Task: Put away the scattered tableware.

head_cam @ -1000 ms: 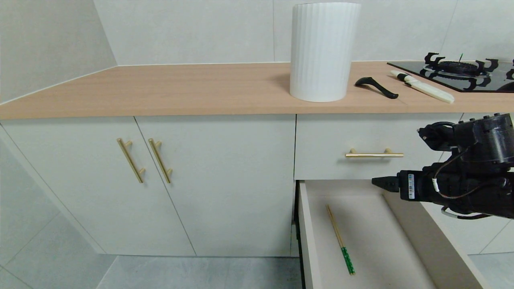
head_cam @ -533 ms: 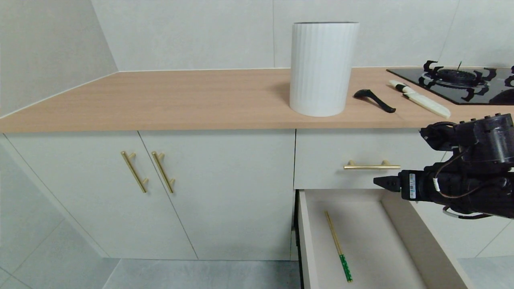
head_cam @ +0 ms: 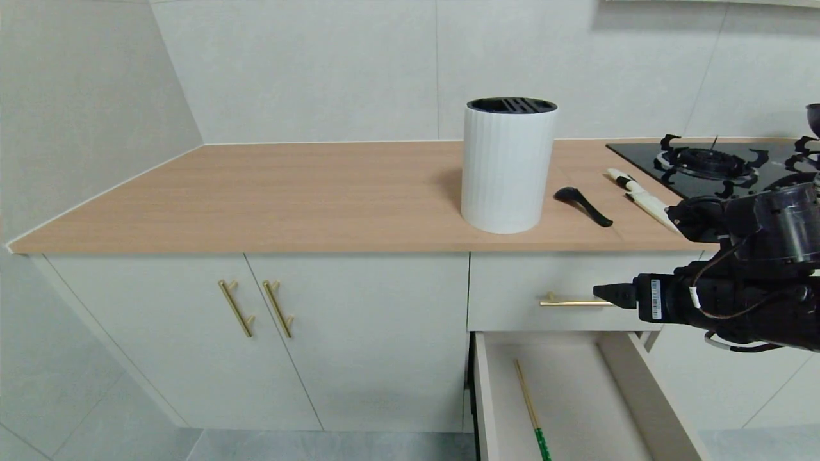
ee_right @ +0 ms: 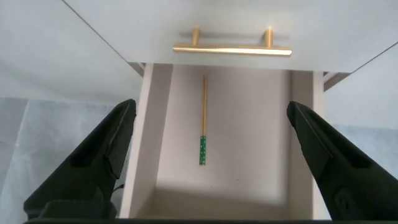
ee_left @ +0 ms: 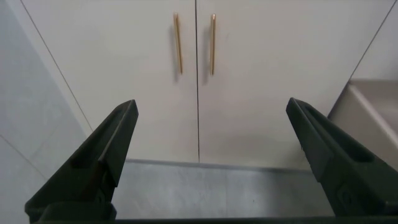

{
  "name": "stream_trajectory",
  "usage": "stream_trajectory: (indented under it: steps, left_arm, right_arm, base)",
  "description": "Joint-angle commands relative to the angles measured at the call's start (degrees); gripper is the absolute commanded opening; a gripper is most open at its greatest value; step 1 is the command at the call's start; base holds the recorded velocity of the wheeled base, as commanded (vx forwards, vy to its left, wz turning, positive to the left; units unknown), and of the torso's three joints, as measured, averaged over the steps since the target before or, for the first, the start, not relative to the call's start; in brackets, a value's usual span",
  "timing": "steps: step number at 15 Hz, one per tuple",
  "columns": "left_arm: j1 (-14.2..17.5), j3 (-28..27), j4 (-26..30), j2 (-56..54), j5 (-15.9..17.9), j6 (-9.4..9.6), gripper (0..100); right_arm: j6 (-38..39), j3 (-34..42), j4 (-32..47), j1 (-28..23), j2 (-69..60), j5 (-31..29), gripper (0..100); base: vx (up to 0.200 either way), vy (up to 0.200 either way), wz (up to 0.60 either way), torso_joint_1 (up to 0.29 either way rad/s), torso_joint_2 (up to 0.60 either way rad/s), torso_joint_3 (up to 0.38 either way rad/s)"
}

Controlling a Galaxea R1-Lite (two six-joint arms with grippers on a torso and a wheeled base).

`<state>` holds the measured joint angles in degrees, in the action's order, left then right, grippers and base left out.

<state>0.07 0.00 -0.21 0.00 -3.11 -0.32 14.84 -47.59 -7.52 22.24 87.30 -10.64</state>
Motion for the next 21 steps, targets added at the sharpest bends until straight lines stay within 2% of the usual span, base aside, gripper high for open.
stream_trajectory:
  steps: [1, 9, 11, 14, 17, 21]
  left_arm:
    - [0.0, 0.0, 0.0, 0.1, -0.1, 0.05, 100]
    - [0.0, 0.0, 0.0, 0.1, -0.1, 0.05, 100]
    - [0.0, 0.0, 0.0, 0.1, 0.0, -0.03, 100]
    - [0.0, 0.0, 0.0, 0.1, 0.0, -0.03, 100]
    - [0.0, 0.0, 0.0, 0.0, 0.0, 0.05, 100]
    - [0.0, 0.0, 0.0, 0.0, -0.1, -0.03, 100]
  right_arm:
    - [0.0, 0.1, 0.0, 0.0, 0.3, 0.0, 100]
    - [-0.2, 0.6, 0.0, 0.0, 1.1, 0.0, 100]
    - [-2.4, 1.2, -0.4, 0.0, 1.2, 0.0, 100]
    - [-4.5, 0.5, -5.2, -1.6, 3.8, 0.1, 100]
    - [-10.4, -5.0, -15.4, -5.6, 12.2, 0.6, 100]
    - [-11.2, -15.1, -15.8, -8.9, 20.8, 4.4, 100]
  base:
    - [0.000, 0.000, 0.00, 0.188, -0.47, -0.286]
    - [0.000, 0.000, 0.00, 0.207, -0.48, -0.279]
    - [0.000, 0.000, 0.00, 0.088, -0.18, -0.093]
    - [0.000, 0.000, 0.00, 0.011, -0.03, -0.014]
    - [0.000, 0.000, 0.00, 0.000, 0.00, 0.000]
    - [0.000, 0.000, 0.00, 0.000, 0.00, 0.000]
